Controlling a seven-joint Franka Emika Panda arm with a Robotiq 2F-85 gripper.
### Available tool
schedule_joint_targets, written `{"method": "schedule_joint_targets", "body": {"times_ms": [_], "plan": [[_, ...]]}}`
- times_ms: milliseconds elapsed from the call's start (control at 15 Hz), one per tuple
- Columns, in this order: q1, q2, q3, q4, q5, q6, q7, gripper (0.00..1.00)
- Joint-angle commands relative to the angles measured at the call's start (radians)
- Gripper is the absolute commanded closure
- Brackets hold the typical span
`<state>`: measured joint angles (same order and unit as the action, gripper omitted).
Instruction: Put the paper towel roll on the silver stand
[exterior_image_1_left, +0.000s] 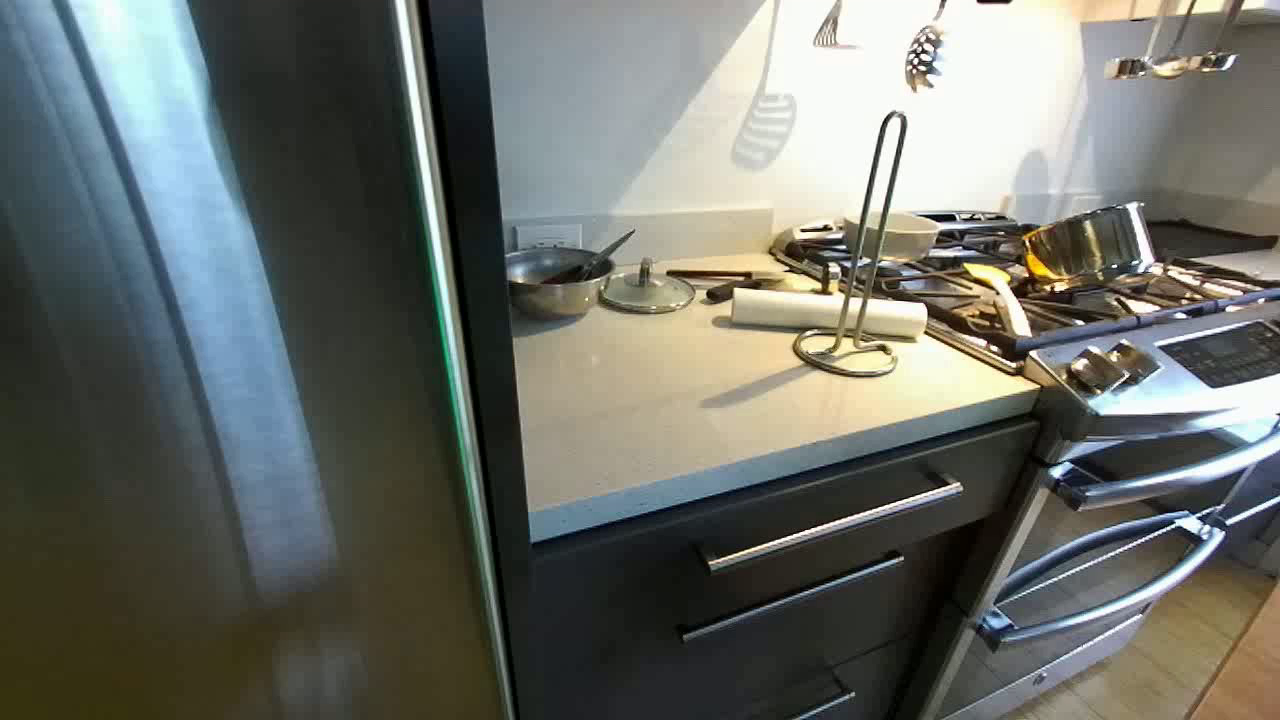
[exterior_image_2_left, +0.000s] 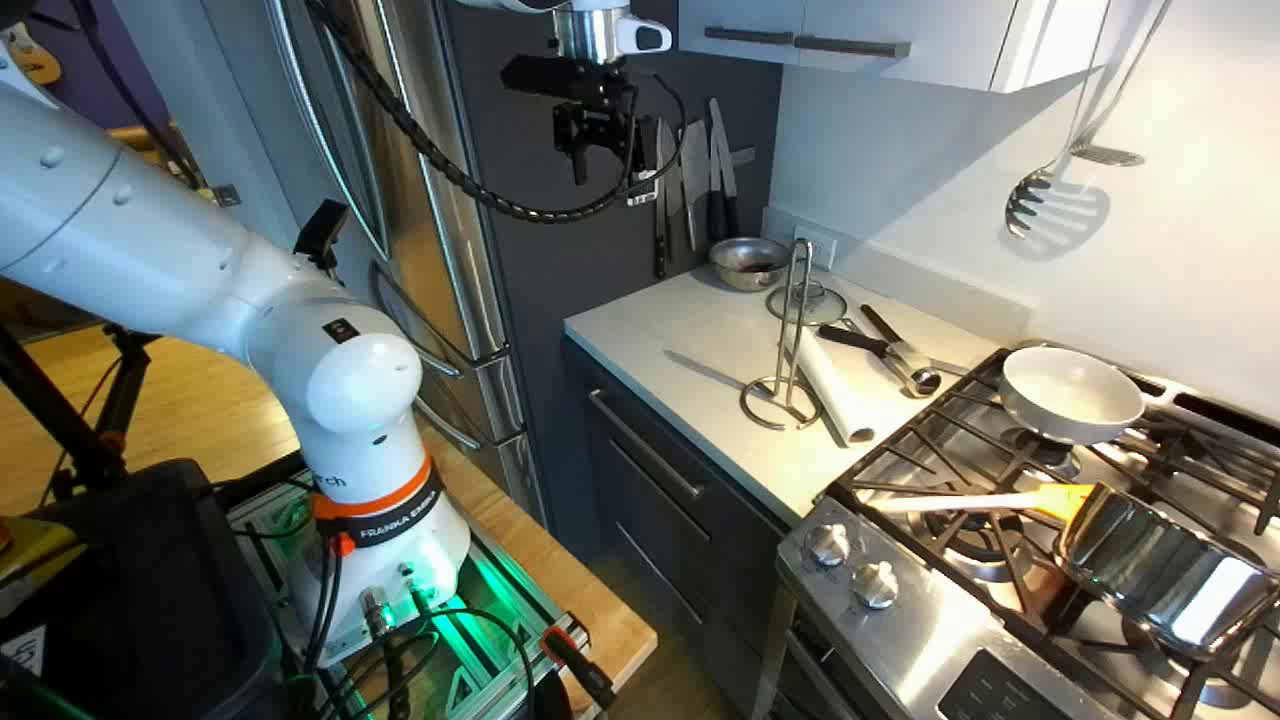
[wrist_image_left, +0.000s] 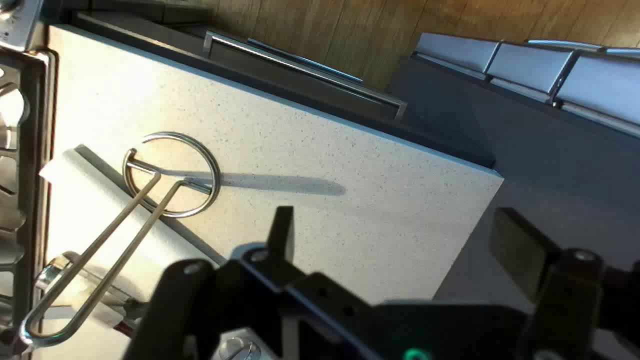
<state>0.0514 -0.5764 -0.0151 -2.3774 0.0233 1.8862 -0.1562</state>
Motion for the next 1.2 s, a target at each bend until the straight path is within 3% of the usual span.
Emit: {"method": "schedule_joint_targets", "body": {"times_ms": [0, 533, 1133], "plan": [[0.001, 0.001, 0.000, 0.002, 0.000, -0.002, 0.001, 0.00], [-0.004, 0.017, -0.009, 0.003, -0.002, -0.009, -0.005, 0.00], [-0.096, 0.154, -0.189, -0.035, 0.007, 0.052, -0.185, 0.00]]}}
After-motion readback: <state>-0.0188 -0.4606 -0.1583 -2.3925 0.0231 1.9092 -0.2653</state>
